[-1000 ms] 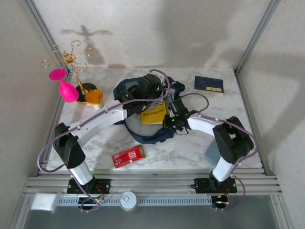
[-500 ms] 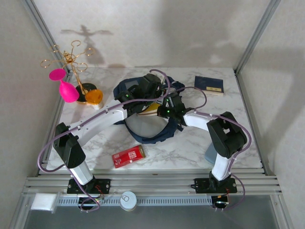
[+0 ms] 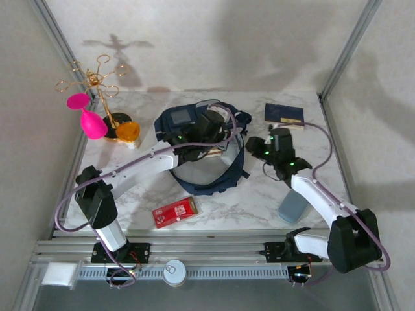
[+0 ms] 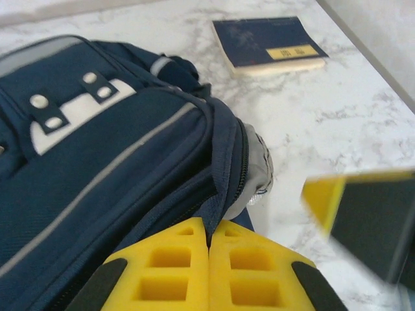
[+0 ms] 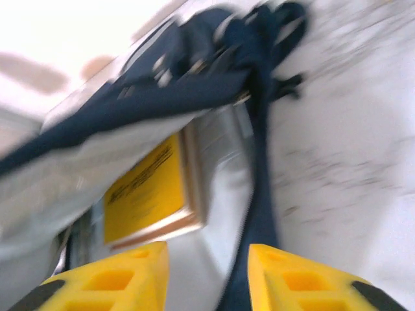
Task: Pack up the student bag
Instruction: Place the book in the student bag, then close the student bag at the center of the table.
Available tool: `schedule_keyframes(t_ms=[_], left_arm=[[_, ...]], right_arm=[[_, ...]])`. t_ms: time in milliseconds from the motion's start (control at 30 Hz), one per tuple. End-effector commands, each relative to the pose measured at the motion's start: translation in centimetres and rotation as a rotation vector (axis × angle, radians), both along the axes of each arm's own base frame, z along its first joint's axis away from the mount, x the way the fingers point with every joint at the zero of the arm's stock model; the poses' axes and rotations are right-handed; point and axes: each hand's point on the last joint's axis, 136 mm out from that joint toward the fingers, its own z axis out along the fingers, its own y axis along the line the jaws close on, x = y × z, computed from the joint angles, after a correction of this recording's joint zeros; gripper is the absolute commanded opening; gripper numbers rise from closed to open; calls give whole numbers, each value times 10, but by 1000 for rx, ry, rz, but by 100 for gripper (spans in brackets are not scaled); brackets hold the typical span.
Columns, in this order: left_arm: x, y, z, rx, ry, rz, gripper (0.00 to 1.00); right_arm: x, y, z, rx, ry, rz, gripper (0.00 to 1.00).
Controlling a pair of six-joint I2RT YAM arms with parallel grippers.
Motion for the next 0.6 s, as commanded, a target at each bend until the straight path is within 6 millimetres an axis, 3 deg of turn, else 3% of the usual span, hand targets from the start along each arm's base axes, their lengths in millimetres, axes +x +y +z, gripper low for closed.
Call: schedule_keyframes(t_ms=[0, 67, 200, 300, 367, 567], left_arm=[[-7, -25, -4, -75, -2, -16, 7], [-12, -28, -9, -102, 27, -30, 21], [-30, -34, 16, -202, 33, -110, 43], [-35, -22, 29, -246, -1, -97, 51], [-33, -13, 27, -244, -5, -79, 55], [-11, 12, 8, -258, 24, 19, 59]], right_arm=[[5, -43, -20, -49, 104, -116, 43], [21, -63, -24, -71, 116, -187, 45], [63, -82, -27, -146, 104, -237, 49], [99, -87, -28, -233, 60, -236, 53], [123, -85, -27, -286, 29, -205, 55], [188, -90, -58, -489, 91, -158, 62]])
